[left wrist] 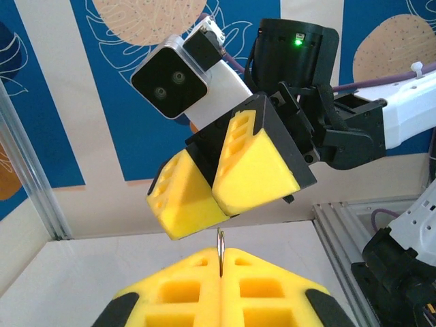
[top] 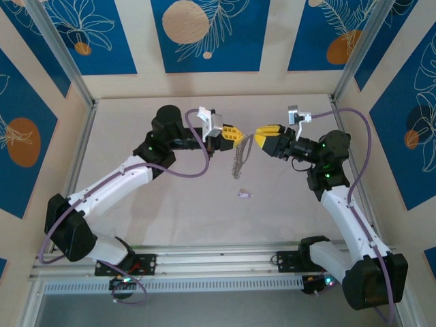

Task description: Put the keys on the keyring

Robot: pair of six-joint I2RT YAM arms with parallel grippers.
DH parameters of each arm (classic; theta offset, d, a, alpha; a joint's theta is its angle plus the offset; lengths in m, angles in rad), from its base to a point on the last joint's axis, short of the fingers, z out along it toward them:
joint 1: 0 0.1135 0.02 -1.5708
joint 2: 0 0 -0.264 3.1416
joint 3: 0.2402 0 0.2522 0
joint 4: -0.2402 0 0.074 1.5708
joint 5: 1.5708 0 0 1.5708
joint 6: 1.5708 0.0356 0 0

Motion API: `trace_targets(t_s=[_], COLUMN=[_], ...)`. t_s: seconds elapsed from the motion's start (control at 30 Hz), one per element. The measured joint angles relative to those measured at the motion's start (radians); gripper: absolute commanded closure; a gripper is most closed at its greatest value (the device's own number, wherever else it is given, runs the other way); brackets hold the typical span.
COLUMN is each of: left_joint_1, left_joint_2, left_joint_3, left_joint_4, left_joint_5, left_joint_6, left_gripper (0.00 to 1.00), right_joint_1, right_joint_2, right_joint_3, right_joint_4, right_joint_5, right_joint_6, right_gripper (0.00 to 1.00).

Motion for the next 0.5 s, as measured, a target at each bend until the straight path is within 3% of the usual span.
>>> trace_targets(t_s=[0.5], left_joint_1=[-0.006], left_joint_2=[-0.013], left_joint_3=[0.000], left_joint_4=[-0.037], left_joint_5=[-0.027], left_joint_6=[0.040], left_gripper=[1.00], right_joint_1=[0.041], right_joint_2=[0.024], right_joint_3=[0.055], right_joint_4=[-0.068], right_joint_5=[-0.061], right_joint_6=[-0.071], right_gripper=[0.61])
